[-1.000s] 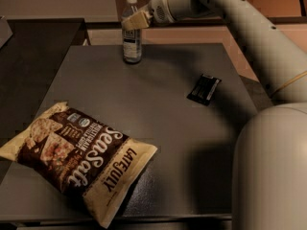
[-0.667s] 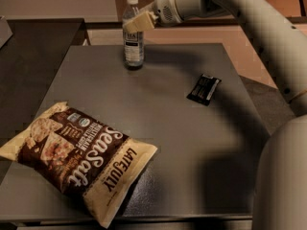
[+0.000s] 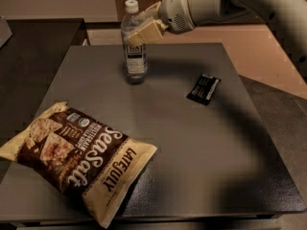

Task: Move blue plastic bottle near brown chip bag

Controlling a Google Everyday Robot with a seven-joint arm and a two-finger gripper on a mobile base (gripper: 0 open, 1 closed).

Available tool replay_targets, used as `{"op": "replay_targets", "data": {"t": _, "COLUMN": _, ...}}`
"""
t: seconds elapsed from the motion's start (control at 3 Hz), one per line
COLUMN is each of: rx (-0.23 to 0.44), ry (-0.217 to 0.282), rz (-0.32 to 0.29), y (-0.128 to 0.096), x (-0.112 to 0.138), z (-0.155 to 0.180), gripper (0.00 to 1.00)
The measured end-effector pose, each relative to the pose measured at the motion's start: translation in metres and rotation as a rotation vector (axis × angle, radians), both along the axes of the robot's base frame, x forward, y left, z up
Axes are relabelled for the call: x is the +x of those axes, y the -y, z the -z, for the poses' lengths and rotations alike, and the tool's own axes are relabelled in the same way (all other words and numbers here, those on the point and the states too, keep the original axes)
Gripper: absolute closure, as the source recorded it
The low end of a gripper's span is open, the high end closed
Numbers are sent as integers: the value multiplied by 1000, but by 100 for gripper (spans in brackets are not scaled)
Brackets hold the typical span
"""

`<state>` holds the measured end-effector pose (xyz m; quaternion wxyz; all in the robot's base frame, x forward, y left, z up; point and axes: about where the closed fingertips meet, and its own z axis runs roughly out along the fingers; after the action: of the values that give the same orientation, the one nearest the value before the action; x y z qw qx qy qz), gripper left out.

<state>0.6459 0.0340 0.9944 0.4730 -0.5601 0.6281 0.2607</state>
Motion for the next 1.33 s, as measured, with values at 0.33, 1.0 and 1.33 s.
{"op": "replay_targets", "data": {"t": 0.33, "rx": -10, "ry": 39, "rz": -101, "y": -7, "x": -38, "z": -2, "gripper": 100}}
{"op": "replay_targets", "data": {"t": 1.0, "rx": -19, "ry": 76, "rz": -295, "y": -35, "x": -86, "z": 0, "gripper": 100}}
{"op": "replay_targets", "data": {"t": 1.33, "rx": -23, "ry": 72, "rz": -363, "y": -49, "x": -100, "z": 4, "gripper": 100}}
